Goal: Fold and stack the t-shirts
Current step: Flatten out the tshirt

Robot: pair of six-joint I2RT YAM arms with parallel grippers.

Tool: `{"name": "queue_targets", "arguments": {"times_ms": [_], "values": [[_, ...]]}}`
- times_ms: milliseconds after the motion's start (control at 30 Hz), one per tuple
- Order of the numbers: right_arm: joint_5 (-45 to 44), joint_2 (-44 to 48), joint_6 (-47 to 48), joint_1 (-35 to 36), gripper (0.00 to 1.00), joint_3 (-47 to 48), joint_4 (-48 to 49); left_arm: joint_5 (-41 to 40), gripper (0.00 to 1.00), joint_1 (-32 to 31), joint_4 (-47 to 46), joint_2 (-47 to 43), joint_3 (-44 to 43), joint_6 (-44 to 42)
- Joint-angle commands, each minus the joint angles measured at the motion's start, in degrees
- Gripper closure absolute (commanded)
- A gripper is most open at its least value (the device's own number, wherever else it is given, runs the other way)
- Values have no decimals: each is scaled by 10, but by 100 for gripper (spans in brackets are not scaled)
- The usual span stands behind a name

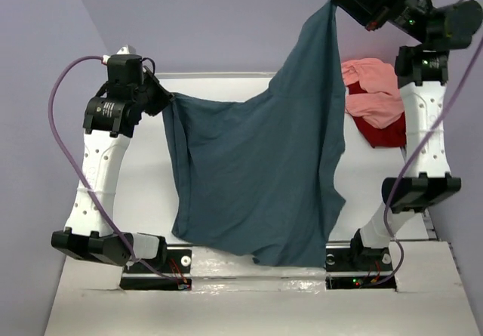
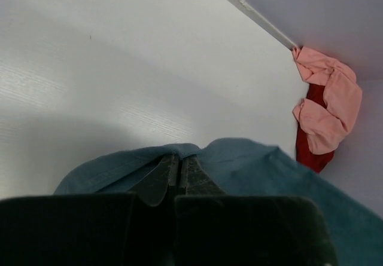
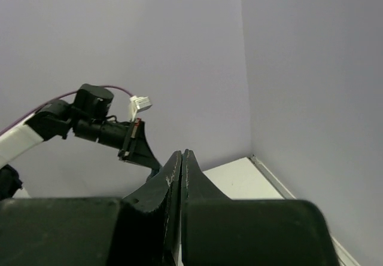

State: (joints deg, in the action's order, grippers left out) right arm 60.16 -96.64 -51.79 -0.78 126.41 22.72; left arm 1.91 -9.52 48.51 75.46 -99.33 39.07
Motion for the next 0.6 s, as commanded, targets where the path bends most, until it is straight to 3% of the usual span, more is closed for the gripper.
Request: {"name": "queue_targets", "arguments": {"times_ms": [0,133,167,333,567], "values": [[-19,-83,-22,-12,100,96,71,4,100,2,-75,1,5,-11],[-35,-188,-73,-27,100,222,80,-8,100,3,-97,77,-49,-33],[-46,-220,-94,-35,100,263,93,-9,100,3,-99,118,-116,-43],[-50,-192,-101,-55,100,222,107,-13,100,3,-89,177,-212,-44],[-35,-126,-110,-76,100,201,107,-4,100,3,-90,180,-239,-26]]}}
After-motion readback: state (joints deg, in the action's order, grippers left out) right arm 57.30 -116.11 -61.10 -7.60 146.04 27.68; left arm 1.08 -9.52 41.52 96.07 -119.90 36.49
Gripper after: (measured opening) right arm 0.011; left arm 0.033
